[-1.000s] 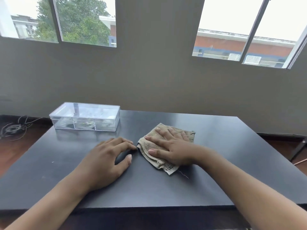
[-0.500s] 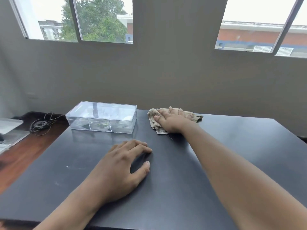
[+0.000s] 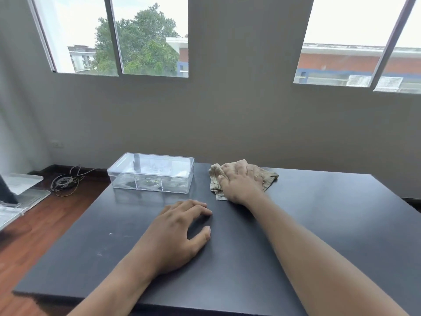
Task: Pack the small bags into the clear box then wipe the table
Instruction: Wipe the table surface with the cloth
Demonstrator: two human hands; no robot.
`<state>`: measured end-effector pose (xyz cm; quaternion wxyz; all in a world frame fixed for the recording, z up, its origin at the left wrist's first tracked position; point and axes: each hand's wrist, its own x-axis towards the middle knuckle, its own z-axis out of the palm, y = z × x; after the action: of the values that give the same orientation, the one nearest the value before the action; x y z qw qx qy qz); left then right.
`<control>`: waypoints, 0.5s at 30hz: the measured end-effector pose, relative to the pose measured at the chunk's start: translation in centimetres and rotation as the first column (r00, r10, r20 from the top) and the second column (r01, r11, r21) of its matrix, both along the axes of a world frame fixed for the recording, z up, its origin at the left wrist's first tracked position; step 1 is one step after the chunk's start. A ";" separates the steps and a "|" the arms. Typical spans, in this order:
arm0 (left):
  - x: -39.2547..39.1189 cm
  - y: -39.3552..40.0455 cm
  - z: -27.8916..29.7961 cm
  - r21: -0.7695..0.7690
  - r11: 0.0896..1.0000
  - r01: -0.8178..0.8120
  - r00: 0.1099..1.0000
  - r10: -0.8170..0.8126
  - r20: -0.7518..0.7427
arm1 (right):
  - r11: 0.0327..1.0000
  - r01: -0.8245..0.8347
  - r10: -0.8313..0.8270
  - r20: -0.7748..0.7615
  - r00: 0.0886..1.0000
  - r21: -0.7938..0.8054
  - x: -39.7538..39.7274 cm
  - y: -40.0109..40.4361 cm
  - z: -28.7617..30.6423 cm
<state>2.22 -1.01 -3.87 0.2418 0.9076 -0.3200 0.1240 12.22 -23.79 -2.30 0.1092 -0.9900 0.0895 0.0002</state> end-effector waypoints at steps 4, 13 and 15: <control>-0.4 -0.1 0.3 -0.014 1.000 -0.026 0.999 0.026 0.023 | 1.000 -0.029 0.029 0.012 1.000 0.000 -3.6 0.8 -0.2; -2.3 -2.5 2.1 -0.168 0.985 -0.028 1.000 0.027 -0.008 | 0.993 -0.115 0.114 0.047 0.992 0.015 -16.5 2.6 -0.2; -2.9 -4.0 2.2 -0.158 0.987 0.012 0.999 -0.017 -0.027 | 0.993 -0.116 0.113 0.085 0.990 0.026 -20.0 2.3 -0.4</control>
<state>-0.73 -5.03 -1.64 0.3181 0.8850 -0.3124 0.1341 -7.74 -21.49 -2.72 0.1278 -0.9909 0.0277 -0.0334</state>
